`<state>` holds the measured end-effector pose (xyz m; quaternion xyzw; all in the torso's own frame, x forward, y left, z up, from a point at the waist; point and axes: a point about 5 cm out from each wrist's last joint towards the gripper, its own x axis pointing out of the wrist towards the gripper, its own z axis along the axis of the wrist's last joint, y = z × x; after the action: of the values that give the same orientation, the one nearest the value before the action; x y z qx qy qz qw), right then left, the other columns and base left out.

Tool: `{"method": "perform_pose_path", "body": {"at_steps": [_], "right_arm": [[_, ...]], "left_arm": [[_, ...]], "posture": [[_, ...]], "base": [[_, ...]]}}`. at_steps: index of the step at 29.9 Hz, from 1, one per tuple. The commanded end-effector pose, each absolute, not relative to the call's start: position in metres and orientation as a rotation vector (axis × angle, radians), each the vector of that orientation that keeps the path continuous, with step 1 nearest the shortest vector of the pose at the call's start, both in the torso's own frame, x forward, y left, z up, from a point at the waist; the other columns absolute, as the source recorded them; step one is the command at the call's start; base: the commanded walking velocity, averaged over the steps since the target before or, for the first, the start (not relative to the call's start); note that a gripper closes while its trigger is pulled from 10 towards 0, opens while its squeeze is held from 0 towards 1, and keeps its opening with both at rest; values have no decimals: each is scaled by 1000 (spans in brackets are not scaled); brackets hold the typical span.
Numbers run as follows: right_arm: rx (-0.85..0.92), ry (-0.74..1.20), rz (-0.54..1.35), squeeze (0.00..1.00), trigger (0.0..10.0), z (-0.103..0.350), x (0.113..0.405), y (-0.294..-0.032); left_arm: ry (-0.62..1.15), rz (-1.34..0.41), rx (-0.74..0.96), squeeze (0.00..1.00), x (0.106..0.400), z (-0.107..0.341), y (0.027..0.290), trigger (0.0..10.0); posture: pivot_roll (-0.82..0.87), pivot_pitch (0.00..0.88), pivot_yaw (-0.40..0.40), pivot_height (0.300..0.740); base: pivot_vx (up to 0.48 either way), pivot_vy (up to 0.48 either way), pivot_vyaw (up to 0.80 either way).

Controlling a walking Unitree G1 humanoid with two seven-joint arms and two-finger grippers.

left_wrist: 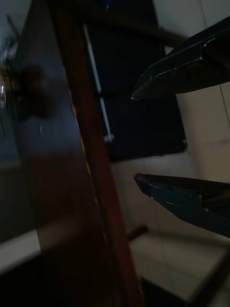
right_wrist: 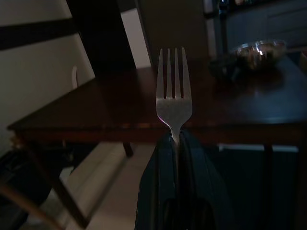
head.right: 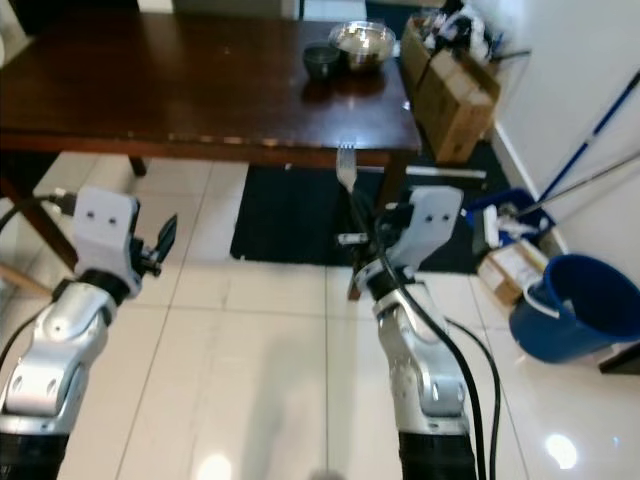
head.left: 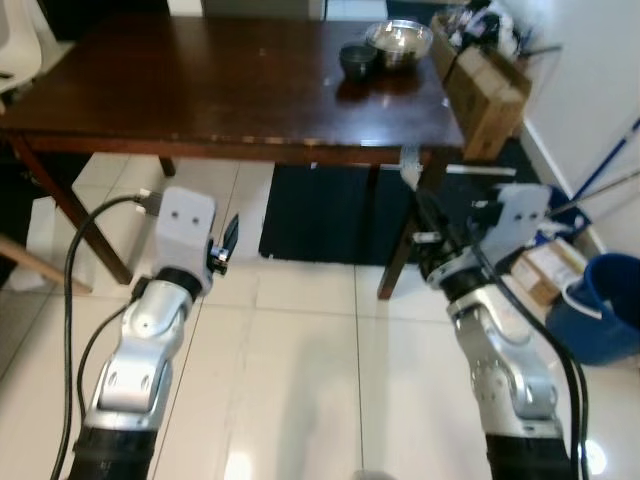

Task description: Setting the table

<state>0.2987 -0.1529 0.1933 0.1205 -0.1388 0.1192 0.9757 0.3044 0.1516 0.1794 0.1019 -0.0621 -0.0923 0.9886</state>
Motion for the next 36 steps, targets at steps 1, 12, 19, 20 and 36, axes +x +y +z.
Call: {"method": "perform_pose_path", "body": {"at_steps": [1,12,19,20,36], "right_arm": [[235,-284,221,0,10000,193,297,-157],[215,-276,318,0,10000,193,295,-148],[219,-278,360,0,10000,194,293,-144],[221,-280,360,0,10000,195,293,-144],[276,-275,391,0,10000,197,294,-147]], "left_arm": [[-117,-190,212,0,304,177,150,10000],[-119,-190,213,0,304,177,150,10000],[-121,-189,214,0,304,177,150,10000],[-122,-189,214,0,305,177,150,10000],[-124,-182,217,0,305,180,150,10000]], "posture": [[-121,0,41,740],[-122,4,39,740],[-118,5,40,740],[-118,4,40,740],[-113,6,43,740]], "base": [[480,0,788],[480,0,788],[480,0,788],[480,0,788],[480,0,538]]}}
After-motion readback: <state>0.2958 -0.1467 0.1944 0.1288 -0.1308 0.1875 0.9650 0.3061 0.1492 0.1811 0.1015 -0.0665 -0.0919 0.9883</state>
